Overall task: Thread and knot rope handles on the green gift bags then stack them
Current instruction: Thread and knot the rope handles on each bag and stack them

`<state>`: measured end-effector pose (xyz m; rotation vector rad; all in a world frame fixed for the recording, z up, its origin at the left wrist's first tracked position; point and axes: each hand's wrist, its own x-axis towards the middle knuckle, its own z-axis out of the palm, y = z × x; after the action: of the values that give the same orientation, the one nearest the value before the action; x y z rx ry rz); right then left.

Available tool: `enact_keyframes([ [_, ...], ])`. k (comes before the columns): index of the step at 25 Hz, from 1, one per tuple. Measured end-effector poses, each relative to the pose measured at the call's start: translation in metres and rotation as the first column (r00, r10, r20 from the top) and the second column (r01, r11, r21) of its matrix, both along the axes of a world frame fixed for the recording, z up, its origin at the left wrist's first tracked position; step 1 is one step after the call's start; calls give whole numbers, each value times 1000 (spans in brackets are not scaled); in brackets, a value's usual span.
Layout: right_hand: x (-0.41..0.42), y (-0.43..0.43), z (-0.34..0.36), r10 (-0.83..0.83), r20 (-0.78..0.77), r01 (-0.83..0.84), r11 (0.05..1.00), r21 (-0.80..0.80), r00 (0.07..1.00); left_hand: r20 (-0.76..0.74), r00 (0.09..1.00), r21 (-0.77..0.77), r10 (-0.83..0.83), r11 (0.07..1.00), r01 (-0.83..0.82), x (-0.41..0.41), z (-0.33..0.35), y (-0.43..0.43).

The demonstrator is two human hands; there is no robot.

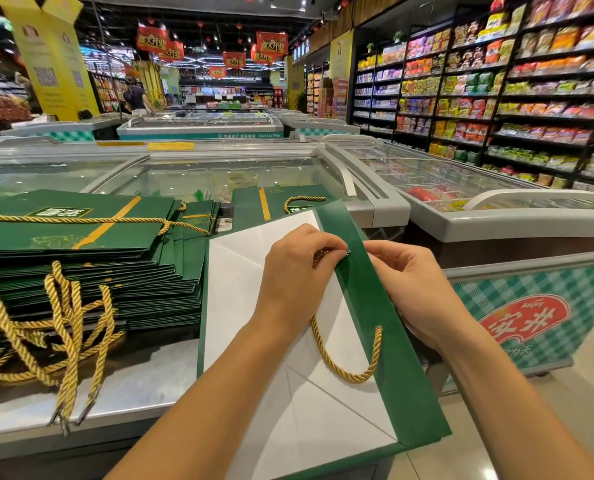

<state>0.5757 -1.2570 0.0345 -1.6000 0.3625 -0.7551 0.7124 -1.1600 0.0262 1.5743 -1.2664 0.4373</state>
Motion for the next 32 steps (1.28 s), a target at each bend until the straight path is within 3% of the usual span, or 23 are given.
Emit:
enact_keyframes([
  [4,1,0,0,2,-3,-2,1000,2,1000,89,996,2,6,1000,-6,-5,-1,-1],
  [10,2,-1,-1,-15,-35,14,1000,-16,999,-28,995,38,-91,995,92,-6,0,-2],
  [13,2,-2,-2,-33,-32,33,999,-11,999,-17,993,110,-117,987,118,-11,1,-1],
  [16,4,-4,-5,-136,-58,135,990,-30,989,-66,992,117,-107,987,114,-6,1,-1],
  [20,7,-7,-5,-337,68,329,939,102,939,-66,995,173,-76,981,86,-2,-1,-1],
  [25,3,-9,-10,-542,210,535,840,94,814,-57,997,247,-52,967,64,0,-5,-1],
  [28,1,-13,-11,-570,194,571,819,59,798,-48,999,285,-22,958,35,2,-8,-2],
  [32,-1,-15,-12,-503,156,502,863,53,850,-75,996,334,43,943,-16,4,-7,-3],
])
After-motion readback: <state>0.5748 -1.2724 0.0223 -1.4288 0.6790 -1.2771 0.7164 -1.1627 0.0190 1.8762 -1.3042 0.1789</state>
